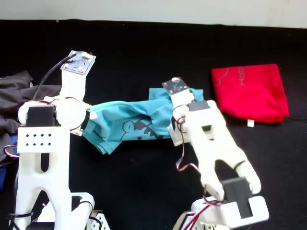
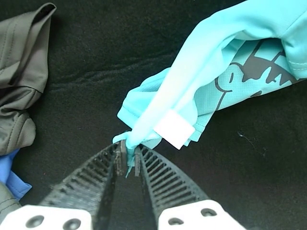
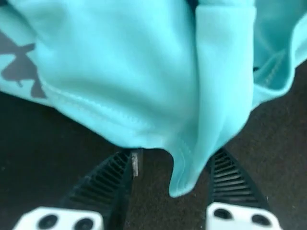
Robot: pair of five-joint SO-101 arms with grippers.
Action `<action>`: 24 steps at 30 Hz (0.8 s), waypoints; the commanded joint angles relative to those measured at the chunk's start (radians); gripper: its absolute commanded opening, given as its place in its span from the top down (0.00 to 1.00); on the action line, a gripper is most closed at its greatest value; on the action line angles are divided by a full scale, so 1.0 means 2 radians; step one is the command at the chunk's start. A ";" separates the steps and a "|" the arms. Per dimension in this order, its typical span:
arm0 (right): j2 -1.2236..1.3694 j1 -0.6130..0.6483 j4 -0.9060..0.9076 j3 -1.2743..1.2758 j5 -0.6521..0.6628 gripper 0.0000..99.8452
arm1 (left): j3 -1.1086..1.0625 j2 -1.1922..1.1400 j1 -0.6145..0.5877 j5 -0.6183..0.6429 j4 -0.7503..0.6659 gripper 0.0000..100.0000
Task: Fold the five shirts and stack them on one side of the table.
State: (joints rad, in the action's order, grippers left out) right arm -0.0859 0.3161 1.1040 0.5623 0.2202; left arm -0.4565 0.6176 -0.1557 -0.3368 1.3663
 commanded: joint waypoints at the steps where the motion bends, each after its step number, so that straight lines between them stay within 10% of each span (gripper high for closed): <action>1: 0.016 -0.016 -0.007 -0.033 -0.004 0.83 | 0.002 0.007 -0.002 -0.003 -0.005 0.99; 6: 0.016 -0.053 -0.030 -0.035 -0.005 1.00 | 0.002 0.007 -0.002 -0.003 -0.005 0.99; 24: -0.277 -0.095 0.013 -0.078 -0.002 1.00 | 0.169 0.007 -0.002 -0.002 0.075 0.99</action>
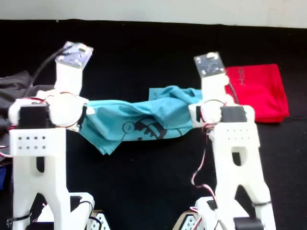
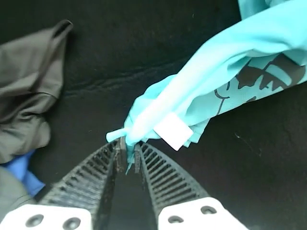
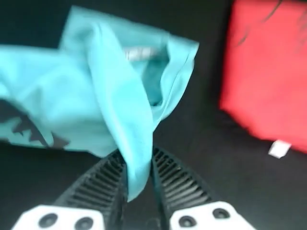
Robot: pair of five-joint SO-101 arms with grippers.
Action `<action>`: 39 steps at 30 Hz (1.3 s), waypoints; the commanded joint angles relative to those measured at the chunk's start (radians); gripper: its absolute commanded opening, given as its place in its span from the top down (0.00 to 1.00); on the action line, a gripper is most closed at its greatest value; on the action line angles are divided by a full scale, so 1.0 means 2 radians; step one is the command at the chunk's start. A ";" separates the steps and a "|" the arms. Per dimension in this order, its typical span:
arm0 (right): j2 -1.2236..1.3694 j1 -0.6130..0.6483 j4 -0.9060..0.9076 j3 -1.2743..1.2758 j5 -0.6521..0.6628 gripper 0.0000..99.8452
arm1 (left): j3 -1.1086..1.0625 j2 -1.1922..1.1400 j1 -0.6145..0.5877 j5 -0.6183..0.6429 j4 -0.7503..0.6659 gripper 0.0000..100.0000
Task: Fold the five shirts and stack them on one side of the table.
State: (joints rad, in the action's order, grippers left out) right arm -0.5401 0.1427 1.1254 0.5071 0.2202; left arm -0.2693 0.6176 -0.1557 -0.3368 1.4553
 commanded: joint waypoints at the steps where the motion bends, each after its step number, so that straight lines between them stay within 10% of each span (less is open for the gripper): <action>1: -0.059 -0.008 0.003 -0.072 -0.003 1.00 | 0.102 0.007 -0.002 -0.002 0.044 0.99; 21: 0.000 -0.096 0.060 -0.583 -0.003 1.00 | 0.454 0.007 -0.003 -0.002 0.107 0.99; 39: 0.037 -0.116 0.003 -0.563 -0.005 1.00 | 0.458 0.002 -0.037 -0.004 0.102 0.99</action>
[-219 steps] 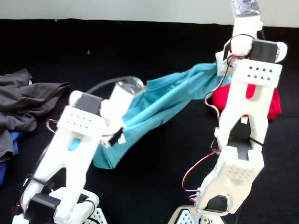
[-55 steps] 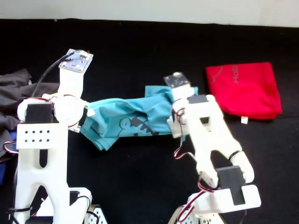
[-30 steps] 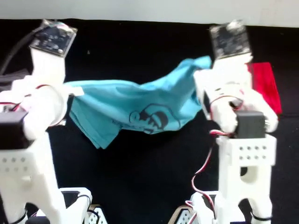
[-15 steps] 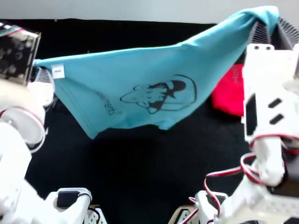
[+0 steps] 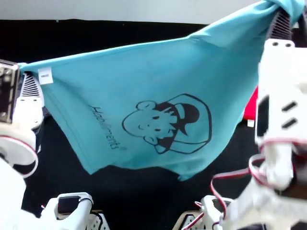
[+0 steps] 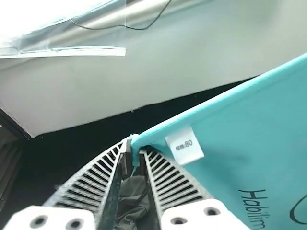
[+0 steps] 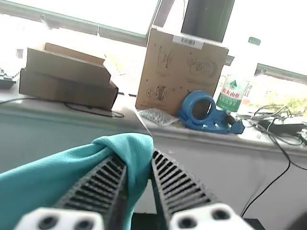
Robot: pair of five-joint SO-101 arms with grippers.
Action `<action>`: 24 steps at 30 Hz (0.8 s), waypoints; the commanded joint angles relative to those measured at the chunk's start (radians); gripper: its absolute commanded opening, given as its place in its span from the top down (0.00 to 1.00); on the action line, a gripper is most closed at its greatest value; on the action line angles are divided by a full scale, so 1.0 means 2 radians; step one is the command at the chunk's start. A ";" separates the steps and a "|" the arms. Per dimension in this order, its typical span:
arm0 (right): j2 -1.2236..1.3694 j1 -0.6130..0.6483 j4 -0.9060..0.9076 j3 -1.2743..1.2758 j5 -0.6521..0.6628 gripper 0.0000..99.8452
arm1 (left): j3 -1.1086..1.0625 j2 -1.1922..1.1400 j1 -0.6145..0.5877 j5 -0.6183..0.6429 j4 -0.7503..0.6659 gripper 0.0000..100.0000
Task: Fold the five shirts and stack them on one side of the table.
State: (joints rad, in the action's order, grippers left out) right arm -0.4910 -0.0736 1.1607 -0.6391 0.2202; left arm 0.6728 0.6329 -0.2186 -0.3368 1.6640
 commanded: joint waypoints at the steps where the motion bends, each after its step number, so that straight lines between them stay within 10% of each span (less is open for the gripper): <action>1: 0.014 -0.008 -0.014 0.011 -0.005 1.00 | -0.018 -0.006 -0.006 -0.004 -0.002 0.99; 24: -0.169 -0.009 0.083 0.004 -0.050 1.00 | 0.003 0.135 -0.008 -0.005 -0.002 0.99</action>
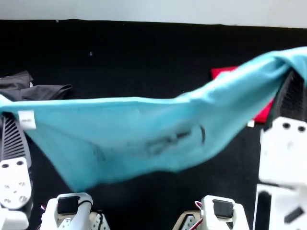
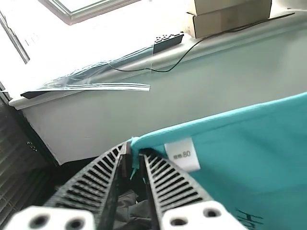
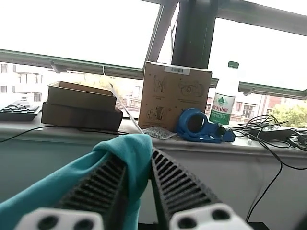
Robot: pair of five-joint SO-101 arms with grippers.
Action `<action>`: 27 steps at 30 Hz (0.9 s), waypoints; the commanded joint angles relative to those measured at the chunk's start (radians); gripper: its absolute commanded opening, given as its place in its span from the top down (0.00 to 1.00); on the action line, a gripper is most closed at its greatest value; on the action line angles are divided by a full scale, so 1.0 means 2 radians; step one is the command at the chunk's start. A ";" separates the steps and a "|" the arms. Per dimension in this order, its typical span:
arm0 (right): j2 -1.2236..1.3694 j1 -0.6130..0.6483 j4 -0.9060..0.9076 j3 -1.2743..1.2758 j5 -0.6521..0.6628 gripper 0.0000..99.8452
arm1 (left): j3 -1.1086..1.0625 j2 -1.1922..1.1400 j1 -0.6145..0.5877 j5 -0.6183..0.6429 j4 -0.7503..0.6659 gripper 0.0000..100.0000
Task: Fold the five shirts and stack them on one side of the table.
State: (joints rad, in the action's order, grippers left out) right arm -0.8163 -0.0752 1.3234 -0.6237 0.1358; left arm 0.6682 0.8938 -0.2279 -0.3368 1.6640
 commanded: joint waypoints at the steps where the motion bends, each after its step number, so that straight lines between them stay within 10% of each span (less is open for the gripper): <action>1: -0.010 -0.008 0.002 -0.004 -0.008 1.00 | 0.005 0.007 -0.003 -0.005 -0.002 0.99; 27: 0.339 0.047 -0.164 0.181 -0.121 1.00 | -0.181 -0.333 0.000 -0.005 -0.232 0.99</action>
State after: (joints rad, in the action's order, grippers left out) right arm -0.1826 -0.0123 1.0257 -0.2002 -0.0974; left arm 0.2401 0.2677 -0.2263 -0.3368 1.2344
